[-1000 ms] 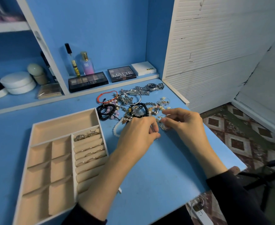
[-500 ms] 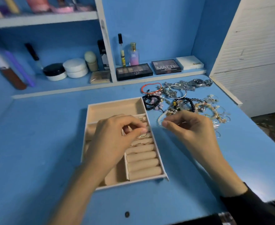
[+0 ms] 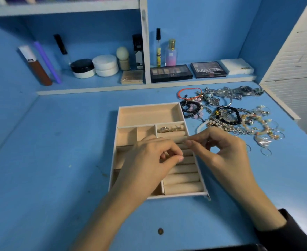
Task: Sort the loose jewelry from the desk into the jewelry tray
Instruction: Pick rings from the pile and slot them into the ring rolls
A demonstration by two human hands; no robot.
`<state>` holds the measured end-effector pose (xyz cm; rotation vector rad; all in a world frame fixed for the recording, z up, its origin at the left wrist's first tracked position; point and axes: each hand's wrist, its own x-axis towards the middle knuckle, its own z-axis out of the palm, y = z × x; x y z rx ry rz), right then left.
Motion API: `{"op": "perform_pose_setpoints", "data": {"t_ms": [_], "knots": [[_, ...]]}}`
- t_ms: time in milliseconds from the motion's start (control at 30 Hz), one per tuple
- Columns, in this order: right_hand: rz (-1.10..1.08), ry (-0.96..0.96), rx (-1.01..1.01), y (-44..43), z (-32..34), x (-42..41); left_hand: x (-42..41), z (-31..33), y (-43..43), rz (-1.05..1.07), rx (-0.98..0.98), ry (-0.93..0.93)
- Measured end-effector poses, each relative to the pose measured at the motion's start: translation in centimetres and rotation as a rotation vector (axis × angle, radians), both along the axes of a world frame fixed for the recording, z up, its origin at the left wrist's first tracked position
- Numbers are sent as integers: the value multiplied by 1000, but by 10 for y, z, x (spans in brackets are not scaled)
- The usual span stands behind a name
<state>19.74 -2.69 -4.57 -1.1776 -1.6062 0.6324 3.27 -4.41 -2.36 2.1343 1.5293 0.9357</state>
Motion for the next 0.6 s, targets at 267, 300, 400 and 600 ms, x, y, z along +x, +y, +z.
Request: {"op": "perform_pose_setpoints", "data": {"t_ms": [267, 300, 400, 600], "knots": [[-12, 29, -32, -1, 0, 0, -3, -2, 0, -93, 74, 144], [-10, 37, -34, -1, 1, 0, -3, -1, 0, -101, 79, 161], [3, 52, -34, -2, 2, 1, -3, 1, 0, -120, 100, 211], [8, 56, -44, -3, 3, 1, -2, 5, -1, -154, 138, 280]]}}
